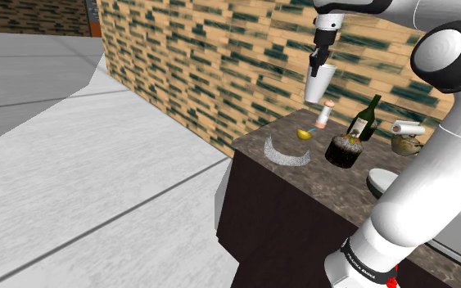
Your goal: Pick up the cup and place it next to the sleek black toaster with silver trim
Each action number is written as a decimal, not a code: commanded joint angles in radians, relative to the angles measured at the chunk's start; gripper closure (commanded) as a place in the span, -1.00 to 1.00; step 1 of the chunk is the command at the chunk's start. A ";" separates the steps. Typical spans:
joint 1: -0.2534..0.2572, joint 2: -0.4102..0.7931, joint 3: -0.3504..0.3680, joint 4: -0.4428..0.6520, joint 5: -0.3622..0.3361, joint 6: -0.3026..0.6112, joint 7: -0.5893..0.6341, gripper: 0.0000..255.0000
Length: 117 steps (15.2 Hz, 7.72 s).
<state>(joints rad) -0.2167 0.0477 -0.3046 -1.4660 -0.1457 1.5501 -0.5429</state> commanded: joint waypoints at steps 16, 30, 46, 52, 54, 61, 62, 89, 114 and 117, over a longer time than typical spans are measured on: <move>-0.141 -0.249 -0.163 -0.260 -0.086 0.079 -0.291 1.00; -0.258 -0.245 -0.391 -0.235 -0.086 0.125 -0.633 1.00; -0.474 0.095 -0.672 0.004 0.231 0.153 -1.130 1.00; -0.449 0.061 -0.668 -0.105 0.199 0.243 -1.110 1.00; -0.444 0.053 -0.667 -0.138 0.192 0.271 -1.105 1.00; -0.434 0.039 -0.664 -0.244 0.179 0.368 -1.095 1.00; -0.434 0.038 -0.664 -0.257 0.178 0.382 -1.094 1.00; -0.473 0.154 -0.632 -0.531 0.304 0.722 -1.170 1.00; -0.434 0.086 -0.656 -0.530 0.231 0.680 -1.119 -1.00; -0.434 0.086 -0.656 -0.530 0.231 0.680 -1.119 -1.00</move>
<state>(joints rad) -0.6505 0.1340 -0.9609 -1.9957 0.0857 2.2307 -1.6620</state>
